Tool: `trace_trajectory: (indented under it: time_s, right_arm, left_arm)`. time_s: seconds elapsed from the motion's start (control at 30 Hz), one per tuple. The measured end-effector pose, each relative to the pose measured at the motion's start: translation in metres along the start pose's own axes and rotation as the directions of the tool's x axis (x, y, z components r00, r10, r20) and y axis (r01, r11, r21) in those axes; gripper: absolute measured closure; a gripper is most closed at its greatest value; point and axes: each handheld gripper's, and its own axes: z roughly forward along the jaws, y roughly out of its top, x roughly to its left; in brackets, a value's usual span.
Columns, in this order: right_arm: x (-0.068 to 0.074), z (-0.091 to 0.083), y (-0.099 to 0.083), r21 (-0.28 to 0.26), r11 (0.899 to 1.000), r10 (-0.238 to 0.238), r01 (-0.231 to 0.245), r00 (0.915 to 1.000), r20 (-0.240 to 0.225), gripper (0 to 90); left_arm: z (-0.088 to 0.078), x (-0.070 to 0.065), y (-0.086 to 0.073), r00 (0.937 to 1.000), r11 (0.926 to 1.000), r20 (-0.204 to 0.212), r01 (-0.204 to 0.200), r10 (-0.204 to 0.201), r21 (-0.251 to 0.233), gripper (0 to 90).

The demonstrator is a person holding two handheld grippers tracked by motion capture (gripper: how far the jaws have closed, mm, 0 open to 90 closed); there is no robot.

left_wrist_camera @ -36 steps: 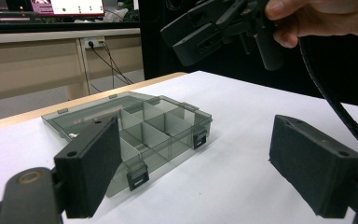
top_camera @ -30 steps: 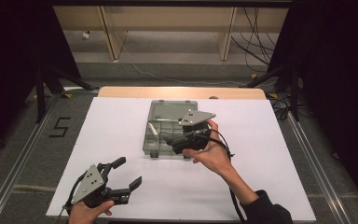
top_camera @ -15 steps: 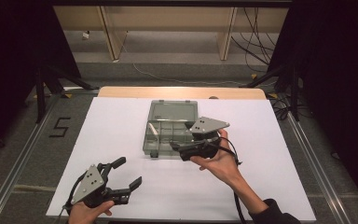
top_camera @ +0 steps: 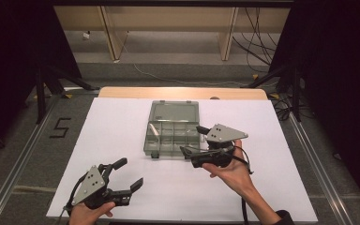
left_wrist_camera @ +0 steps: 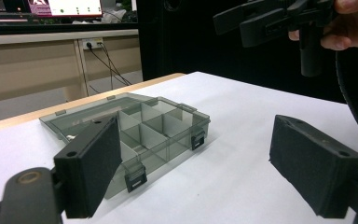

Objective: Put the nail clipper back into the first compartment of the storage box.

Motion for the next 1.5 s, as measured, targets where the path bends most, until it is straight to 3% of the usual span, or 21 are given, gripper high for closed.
trace_trajectory:
  time_s: [0.27, 0.33, 0.4, 0.43, 0.5, 0.93, 1.23, 1.33, 1.43, 1.5]
  right_arm:
    - [-0.003, -0.008, -0.013, -0.016, 1.000, 0.026, -0.026, 0.9996, 0.014, 16.4]
    - [-0.004, -0.010, -0.015, -0.024, 1.000, 0.019, -0.019, 0.9998, 0.012, 16.4]
    - [-0.002, -0.011, -0.017, -0.019, 0.999, 0.040, -0.040, 0.9992, -0.008, 16.5]
    - [-0.003, -0.012, -0.018, -0.030, 0.999, 0.023, -0.023, 0.9997, 0.009, 16.5]
    - [-0.002, -0.014, -0.020, -0.020, 0.999, 0.040, -0.040, 0.9992, -0.004, 16.5]
    - [0.004, -0.025, -0.028, -0.052, 0.998, 0.032, -0.032, 0.9995, 0.001, 16.5]
    - [0.006, -0.038, -0.042, -0.068, 0.995, 0.079, -0.079, 0.9969, 0.000, 16.5]
    - [0.005, -0.041, -0.048, -0.075, 0.995, 0.064, -0.063, 0.9978, 0.017, 16.5]
    - [0.005, -0.046, -0.052, -0.061, 0.994, 0.089, -0.088, 0.9960, 0.012, 16.5]
    - [0.005, -0.047, -0.054, -0.087, 0.993, 0.087, -0.084, 0.9958, 0.031, 16.5]
  left_arm:
    - [0.000, 0.000, 0.000, 1.0000, 1.0000, -0.003, 0.007, -0.007, 0.000, 16.1]
    - [0.000, 0.000, 0.000, 1.0000, 1.0000, -0.001, 0.006, -0.006, 0.001, 16.1]
    - [0.000, 0.000, 0.000, 1.0000, 1.0000, -0.001, 0.001, -0.001, 0.001, 16.1]
    - [0.000, 0.000, 0.000, 1.0000, 1.0000, -0.001, 0.001, -0.001, 0.000, 16.1]
    - [0.000, 0.000, 0.000, 1.0000, 1.0000, -0.001, 0.001, -0.001, 0.000, 16.1]
    - [0.000, 0.000, 0.000, 1.0000, 1.0000, 0.000, 0.001, -0.001, -0.003, 16.1]
    - [0.000, 0.000, 0.000, 1.0000, 1.0000, -0.001, 0.003, -0.003, -0.002, 16.1]
    - [0.000, 0.000, 0.000, 1.0000, 1.0000, -0.001, 0.002, -0.002, -0.002, 16.1]
    - [0.000, 0.000, 0.000, 1.0000, 1.0000, -0.004, 0.006, -0.006, -0.003, 16.1]
    - [0.000, 0.000, 0.000, 1.0000, 1.0000, -0.003, 0.002, -0.002, -0.002, 16.1]
